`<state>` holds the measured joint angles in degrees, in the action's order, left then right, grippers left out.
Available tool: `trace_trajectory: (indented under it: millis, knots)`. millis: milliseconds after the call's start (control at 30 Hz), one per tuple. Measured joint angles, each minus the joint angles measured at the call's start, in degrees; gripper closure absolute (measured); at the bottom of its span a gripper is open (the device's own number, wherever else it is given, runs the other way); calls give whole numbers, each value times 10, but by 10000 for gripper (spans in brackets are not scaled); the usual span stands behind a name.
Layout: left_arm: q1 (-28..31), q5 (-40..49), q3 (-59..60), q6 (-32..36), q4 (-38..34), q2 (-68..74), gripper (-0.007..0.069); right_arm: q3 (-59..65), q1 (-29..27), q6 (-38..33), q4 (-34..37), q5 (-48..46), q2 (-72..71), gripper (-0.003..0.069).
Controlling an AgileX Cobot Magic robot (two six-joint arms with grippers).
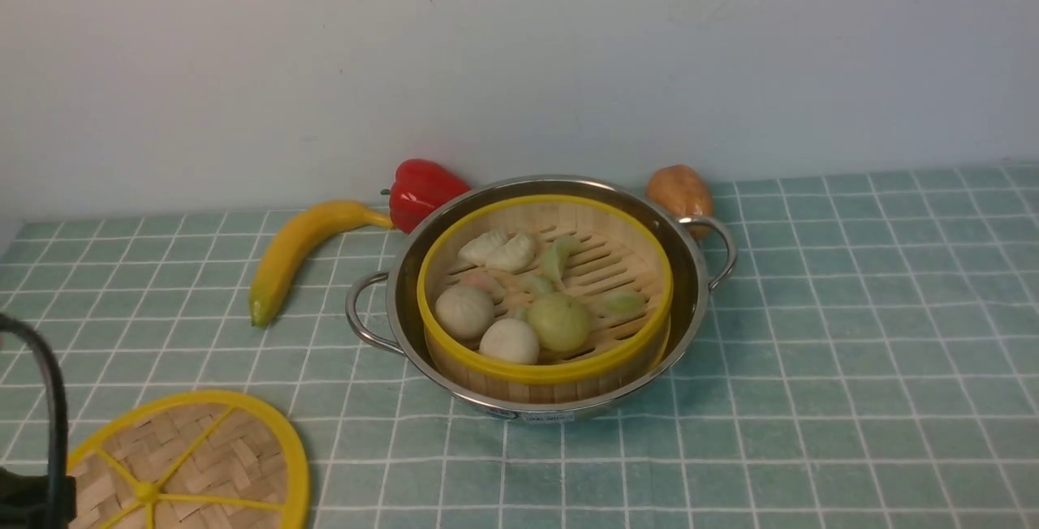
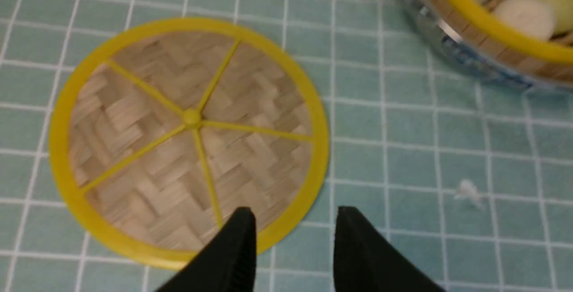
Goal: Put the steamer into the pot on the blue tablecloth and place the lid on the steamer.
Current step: 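Grasp the bamboo steamer lid lying on the table by its centre knob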
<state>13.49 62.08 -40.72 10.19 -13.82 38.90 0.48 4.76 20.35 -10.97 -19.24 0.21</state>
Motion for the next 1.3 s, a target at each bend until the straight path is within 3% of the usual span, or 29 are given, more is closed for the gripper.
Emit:
trace_trajectory:
  millis: [300,600,900,1300]
  knots:
    - [0,23,-100,14,30,237,382,0,0,0,2,0,0,416]
    - [0,12,-122,19,76,414,382,0,0,0,2,0,0,416]
    - [0,-76,-122,19,79,499,382,0,0,0,2,0,0,416]
    - [0,-86,-122,19,53,574,382,0,0,2,2,0,0,416]
